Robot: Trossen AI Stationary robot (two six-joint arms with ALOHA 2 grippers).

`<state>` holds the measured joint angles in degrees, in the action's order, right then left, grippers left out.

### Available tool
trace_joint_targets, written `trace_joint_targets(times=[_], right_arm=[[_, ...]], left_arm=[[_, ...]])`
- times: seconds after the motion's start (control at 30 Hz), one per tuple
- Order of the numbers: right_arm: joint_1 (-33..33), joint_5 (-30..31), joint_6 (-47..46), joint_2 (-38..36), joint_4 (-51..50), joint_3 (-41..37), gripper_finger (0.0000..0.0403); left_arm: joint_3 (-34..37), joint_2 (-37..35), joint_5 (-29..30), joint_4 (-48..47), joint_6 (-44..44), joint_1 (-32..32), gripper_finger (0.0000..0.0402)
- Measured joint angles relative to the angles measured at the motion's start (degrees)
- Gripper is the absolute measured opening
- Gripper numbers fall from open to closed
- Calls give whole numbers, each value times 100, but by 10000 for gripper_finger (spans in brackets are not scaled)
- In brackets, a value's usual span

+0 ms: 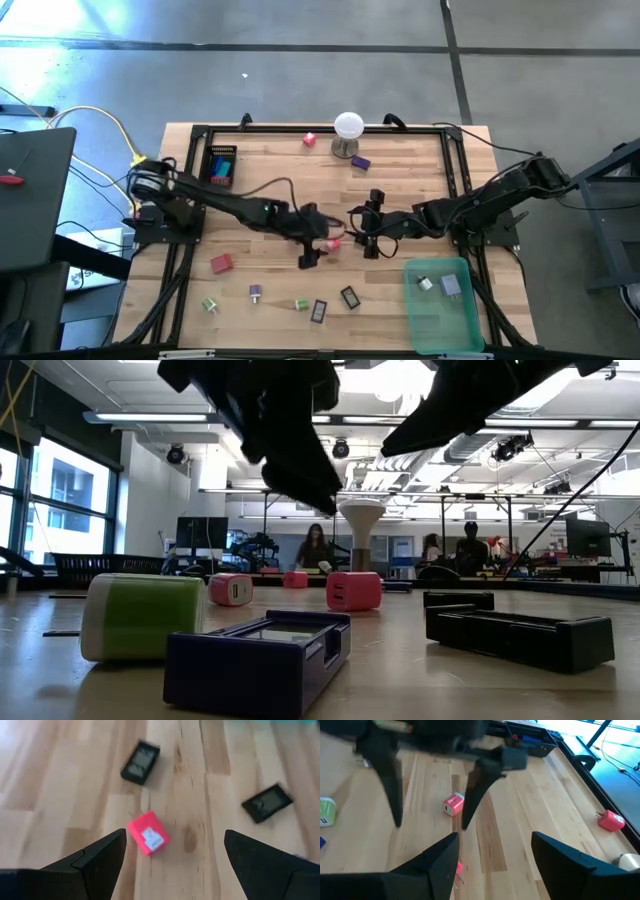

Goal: Pick & Place Office items
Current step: Put the bottom pink charger adapter into the green bin

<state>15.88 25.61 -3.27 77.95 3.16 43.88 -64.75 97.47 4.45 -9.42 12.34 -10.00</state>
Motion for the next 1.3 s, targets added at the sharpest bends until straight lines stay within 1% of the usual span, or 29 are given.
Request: trace_joint_targets(times=[0.07,0.13,0.23,0.33,0.5,0.67,0.83,0.9,1.17,1.3], right_arm=[[0,0,-18,2,-5,0,238],[0,0,-59,2,-8,0,238],[0,-5,-181,4,-46,0,238],[0,-11,-421,4,-113,0,238],[0,-22,-611,4,-236,0,238],[28,-24,-621,4,-275,-2,238],[26,-35,-804,4,-342,0,238],[26,-33,-861,4,-372,-2,238],[76,-63,-920,4,-420,-2,238],[107,-67,-965,4,-428,-2,238]], left_arm=[[0,200,249,236,-4,-104,328],[3,340,606,254,26,-193,328],[2,497,1093,392,279,-297,328],[3,566,1404,567,529,-366,328],[-4,680,1530,701,884,-407,328],[9,1011,1673,739,1164,-387,328],[-13,1291,1684,1014,1200,-346,328],[9,1316,1685,899,1201,-335,328],[3,1540,1840,1018,1176,-309,328],[-7,1669,1813,1152,1177,-249,328]])
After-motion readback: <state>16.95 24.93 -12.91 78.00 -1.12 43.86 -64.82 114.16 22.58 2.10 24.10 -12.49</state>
